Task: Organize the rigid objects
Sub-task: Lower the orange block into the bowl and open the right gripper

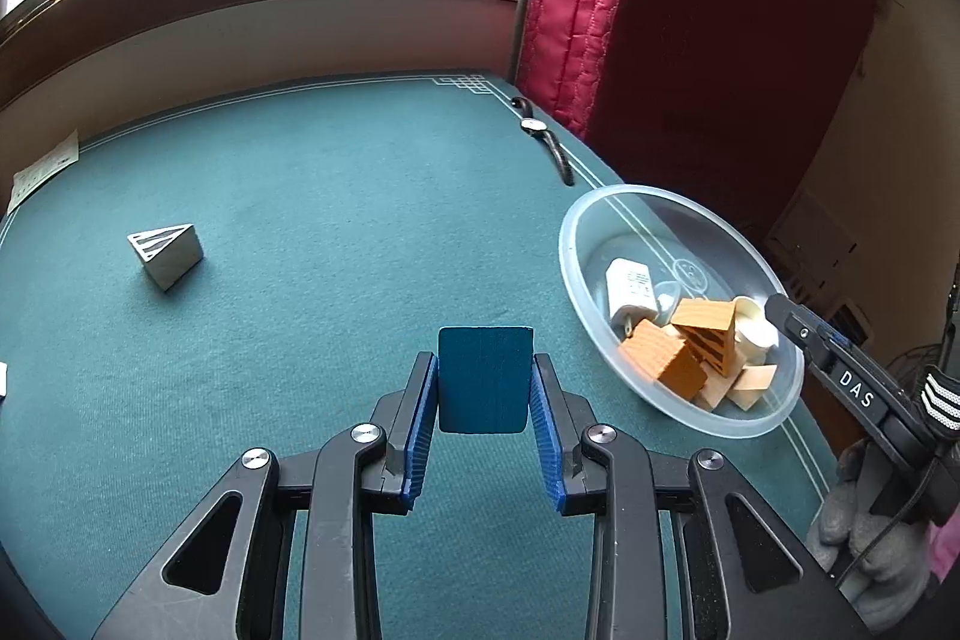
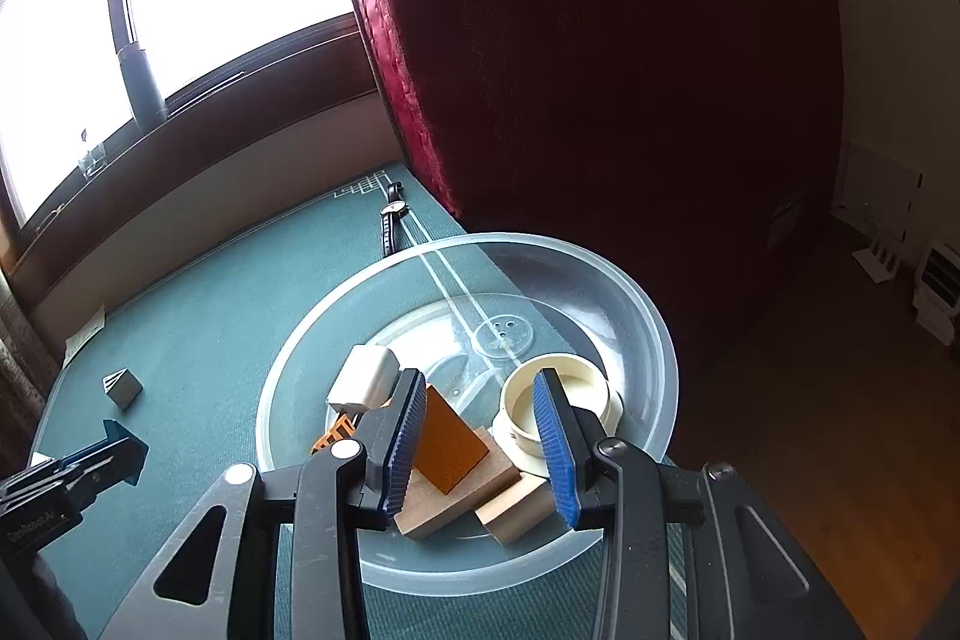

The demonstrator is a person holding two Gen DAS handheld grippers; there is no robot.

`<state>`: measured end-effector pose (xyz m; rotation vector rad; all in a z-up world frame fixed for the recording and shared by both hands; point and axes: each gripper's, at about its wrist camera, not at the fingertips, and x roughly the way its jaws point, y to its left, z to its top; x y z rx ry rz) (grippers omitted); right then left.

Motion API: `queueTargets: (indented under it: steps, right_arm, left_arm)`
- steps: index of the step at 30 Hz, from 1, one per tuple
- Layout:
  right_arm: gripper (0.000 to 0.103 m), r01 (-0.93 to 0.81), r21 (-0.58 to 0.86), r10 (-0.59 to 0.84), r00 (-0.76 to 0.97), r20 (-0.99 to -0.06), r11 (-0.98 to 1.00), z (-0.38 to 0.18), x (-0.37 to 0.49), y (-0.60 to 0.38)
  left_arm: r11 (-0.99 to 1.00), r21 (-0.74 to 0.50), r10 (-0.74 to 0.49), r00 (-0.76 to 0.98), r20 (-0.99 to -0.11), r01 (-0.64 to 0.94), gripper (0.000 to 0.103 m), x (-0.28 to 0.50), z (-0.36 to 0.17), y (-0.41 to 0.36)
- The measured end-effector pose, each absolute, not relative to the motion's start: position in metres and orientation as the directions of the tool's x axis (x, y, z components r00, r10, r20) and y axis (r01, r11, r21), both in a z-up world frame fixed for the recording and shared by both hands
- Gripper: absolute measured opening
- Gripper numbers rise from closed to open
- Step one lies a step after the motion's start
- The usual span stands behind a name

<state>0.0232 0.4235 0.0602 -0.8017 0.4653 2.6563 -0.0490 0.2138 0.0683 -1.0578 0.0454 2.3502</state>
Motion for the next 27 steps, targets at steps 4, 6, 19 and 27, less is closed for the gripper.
queueTargets:
  steps: [4, 6, 19, 27]
  right_arm:
    - [0.044, -0.401, 0.224, 0.213, -0.793, -0.571, -0.888, 0.059, 0.026, 0.427]
    - [0.044, -0.405, 0.228, 0.219, -0.796, -0.564, -0.886, 0.059, 0.028, 0.429]
    - [0.044, -0.399, 0.256, 0.208, -0.811, -0.547, -0.88, 0.06, 0.033, 0.435]
    - [0.045, -0.394, 0.262, 0.198, -0.81, -0.552, -0.881, 0.057, 0.033, 0.436]
  left_arm:
    - [-0.816, -0.207, 0.509, -0.501, -0.699, -0.54, 0.031, -0.049, 0.07, 0.235]
    - [-0.803, -0.213, 0.523, -0.487, -0.699, -0.556, 0.031, -0.049, 0.07, 0.246]
    - [-0.729, -0.242, 0.597, -0.423, -0.682, -0.64, 0.031, -0.054, 0.071, 0.299]
    - [-0.767, -0.274, 0.567, -0.414, -0.712, -0.58, 0.044, -0.071, 0.054, 0.294]
